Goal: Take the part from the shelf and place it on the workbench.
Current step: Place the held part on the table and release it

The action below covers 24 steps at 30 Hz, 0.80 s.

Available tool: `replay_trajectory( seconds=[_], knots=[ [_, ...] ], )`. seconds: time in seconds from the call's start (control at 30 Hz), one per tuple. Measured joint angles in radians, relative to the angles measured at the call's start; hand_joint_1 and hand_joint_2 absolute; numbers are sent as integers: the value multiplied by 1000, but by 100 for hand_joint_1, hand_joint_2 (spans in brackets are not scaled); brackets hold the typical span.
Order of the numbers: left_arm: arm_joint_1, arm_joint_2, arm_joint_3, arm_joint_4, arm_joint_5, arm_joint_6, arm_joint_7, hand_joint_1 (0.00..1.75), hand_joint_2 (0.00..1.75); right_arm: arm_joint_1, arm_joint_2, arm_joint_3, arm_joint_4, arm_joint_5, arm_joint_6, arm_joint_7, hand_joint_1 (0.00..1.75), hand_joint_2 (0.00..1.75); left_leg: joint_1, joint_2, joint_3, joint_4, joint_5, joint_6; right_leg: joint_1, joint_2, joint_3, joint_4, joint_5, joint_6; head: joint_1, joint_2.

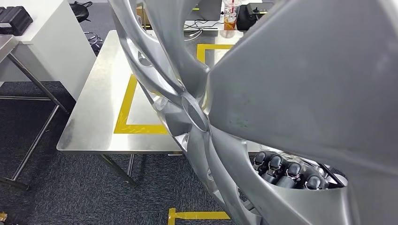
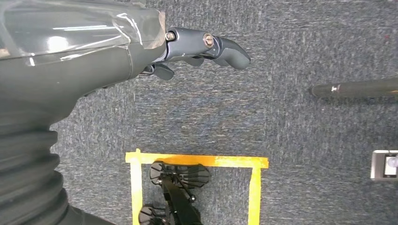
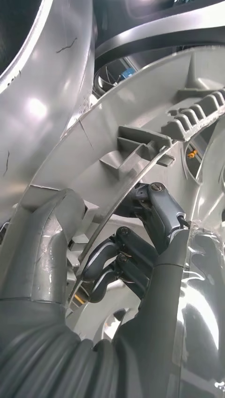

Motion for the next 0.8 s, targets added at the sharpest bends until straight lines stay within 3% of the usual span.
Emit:
replay_trajectory(
  seconds=[0.07,0.1,0.13,0.17,0.23,0.27,0.3,0.37,0.43,0.47,0.5,0.53,0.6,0.63,0.67,0.8],
  knots=[
    [0,0,0,0,0,0,0,0,175,1,0,0,0,0,0,0,171,175,0,-1,1,0,-1,-1,-1,0,3,-8,6,3,0,0],
    [0,0,-1,1,0,1,0,0,175,2,-1,-1,0,0,0,0,171,175,1,-2,3,1,-2,-2,-3,0,14,-36,21,10,0,0],
    [0,0,-3,3,0,2,-1,0,175,2,-2,-2,-1,0,0,0,171,175,3,-5,6,5,-8,-8,-8,0,46,-111,57,22,0,0],
    [0,0,-6,4,0,4,-2,0,175,3,-3,-4,-2,1,0,0,171,175,4,-8,8,11,-17,-17,-10,0,80,-186,90,22,1,0],
    [0,0,-12,8,0,8,-5,0,175,4,-4,-6,-3,1,0,0,171,175,6,-12,11,23,-33,-37,-11,1,135,-304,137,9,2,0],
    [0,1,-14,9,0,9,-6,0,175,4,-5,-6,-4,1,0,0,171,175,6,-12,10,28,-40,-46,-10,2,139,-306,134,-7,2,0],
    [0,1,-15,9,0,9,-6,0,175,4,-5,-7,-5,1,0,0,171,175,8,-11,6,40,-49,-51,-12,2,144,-307,132,-14,1,0],
    [0,1,-16,9,0,9,-7,0,175,3,-4,-7,-8,0,0,0,171,175,11,-7,-38,130,-90,-61,-15,1,155,-308,125,-25,-2,0],
    [0,1,-17,10,0,9,-7,0,175,3,-4,-7,-8,0,0,0,171,175,13,-3,-119,273,-140,-67,-12,1,161,-308,119,-32,-3,0],
    [1,1,-17,11,0,10,-7,0,175,4,-4,-6,-8,1,0,0,171,175,13,-2,-152,319,-146,-68,-11,2,164,-308,116,-34,-3,0],
    [1,0,-17,11,0,10,-7,0,175,5,-4,-6,-8,1,0,0,171,175,13,-1,-165,325,-131,-66,-9,3,168,-308,113,-35,-3,0],
    [1,0,-17,12,0,10,-7,0,175,6,-4,-6,-8,1,0,0,171,175,13,-1,-157,289,-97,-63,-7,4,174,-308,108,-35,-3,0],
    [1,1,-17,12,0,10,-8,0,175,6,-4,-6,-9,2,0,0,171,175,9,-1,-97,146,-16,-49,-4,5,190,-309,98,-32,-2,0],
    [1,1,-17,12,0,10,-8,0,175,5,-4,-6,-10,1,0,0,171,175,6,0,-68,87,5,-42,-1,5,194,-310,94,-29,-2,0],
    [0,2,-17,12,0,10,-8,0,175,5,-4,-6,-10,1,0,0,171,175,2,1,-50,51,13,-36,0,5,196,-310,90,-25,-2,0],
    [1,3,-17,11,6,8,-8,0,175,4,-4,-6,-11,2,-1,0,171,175,0,1,-30,21,11,-20,1,4,195,-308,80,-8,-2,0]
  ],
)
